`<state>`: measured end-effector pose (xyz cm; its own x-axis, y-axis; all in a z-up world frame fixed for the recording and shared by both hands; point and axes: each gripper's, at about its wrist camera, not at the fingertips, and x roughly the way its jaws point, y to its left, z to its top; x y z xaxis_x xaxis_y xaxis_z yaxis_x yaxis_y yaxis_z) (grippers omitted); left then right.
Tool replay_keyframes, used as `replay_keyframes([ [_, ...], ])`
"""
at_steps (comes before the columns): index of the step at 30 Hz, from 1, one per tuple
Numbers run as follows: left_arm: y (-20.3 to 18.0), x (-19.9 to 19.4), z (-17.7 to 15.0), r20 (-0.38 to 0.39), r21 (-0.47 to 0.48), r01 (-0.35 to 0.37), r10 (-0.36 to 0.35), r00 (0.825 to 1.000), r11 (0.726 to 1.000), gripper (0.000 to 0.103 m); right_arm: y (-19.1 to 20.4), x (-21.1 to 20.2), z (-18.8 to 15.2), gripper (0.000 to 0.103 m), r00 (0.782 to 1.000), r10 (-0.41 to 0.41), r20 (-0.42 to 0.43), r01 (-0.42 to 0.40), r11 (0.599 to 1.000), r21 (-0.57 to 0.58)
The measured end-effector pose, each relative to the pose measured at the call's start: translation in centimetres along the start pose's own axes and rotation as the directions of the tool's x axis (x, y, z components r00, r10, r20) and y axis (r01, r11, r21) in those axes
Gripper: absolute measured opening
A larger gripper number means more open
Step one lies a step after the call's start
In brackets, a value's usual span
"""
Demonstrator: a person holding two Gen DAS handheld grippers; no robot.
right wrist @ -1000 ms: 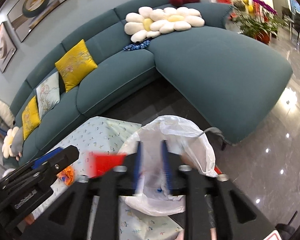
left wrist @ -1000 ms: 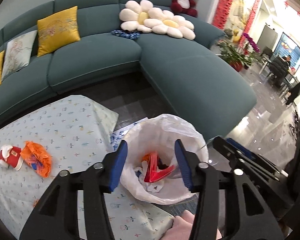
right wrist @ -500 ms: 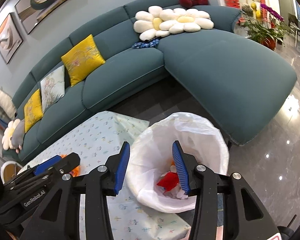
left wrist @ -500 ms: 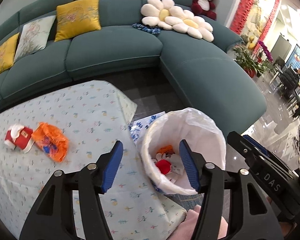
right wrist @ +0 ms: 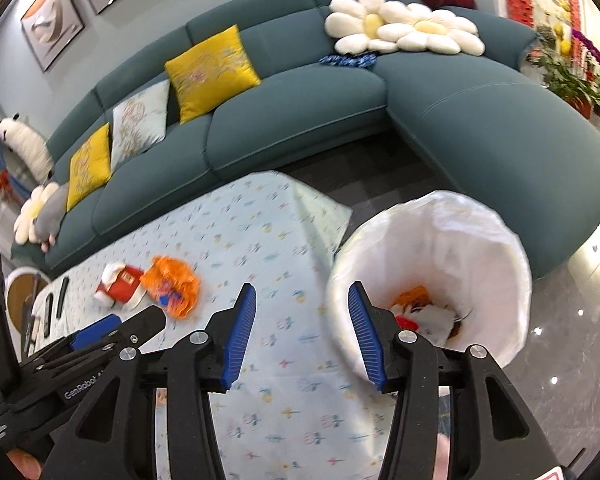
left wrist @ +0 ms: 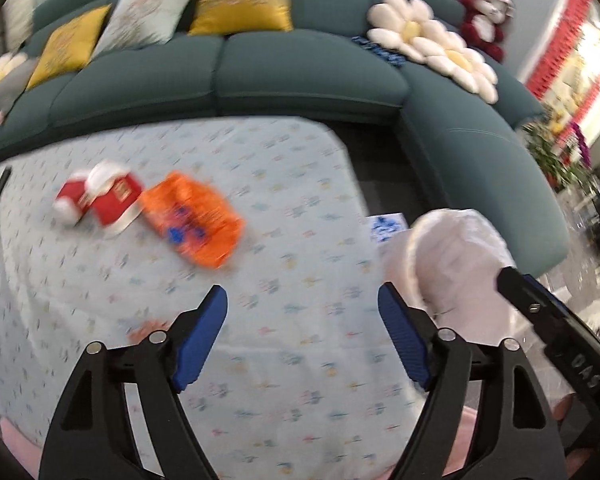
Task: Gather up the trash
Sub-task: 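Move both open tools back over the table toward the pink scrunchie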
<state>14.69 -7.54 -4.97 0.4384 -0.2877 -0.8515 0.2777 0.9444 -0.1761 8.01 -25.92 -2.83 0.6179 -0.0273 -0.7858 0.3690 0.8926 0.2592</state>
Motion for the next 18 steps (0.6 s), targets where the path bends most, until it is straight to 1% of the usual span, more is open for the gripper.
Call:
replay_keyframes([
  [4, 4.7, 1.2, -1.9, -0.046, -0.078, -0.046, 0.043, 0.998, 0.996, 0.074, 2.1, 1.2, -1.1, 0.047, 0.999, 0.013, -0.033, -0.014, 1.000, -0.028],
  [9, 9.3, 2.5, -3.9, -0.095, -0.150, -0.095, 0.081, 0.992, 0.984, 0.074, 4.3, 2.7, -2.7, 0.047, 0.997, 0.026, -0.077, -0.031, 0.998, -0.054],
  [18, 14.0, 5.4, -7.0, -0.188, -0.191, -0.154, 0.118, 0.975, 0.969, 0.072, 7.7, 5.4, -4.7, 0.047, 0.989, 0.030, -0.144, -0.044, 0.994, -0.096],
])
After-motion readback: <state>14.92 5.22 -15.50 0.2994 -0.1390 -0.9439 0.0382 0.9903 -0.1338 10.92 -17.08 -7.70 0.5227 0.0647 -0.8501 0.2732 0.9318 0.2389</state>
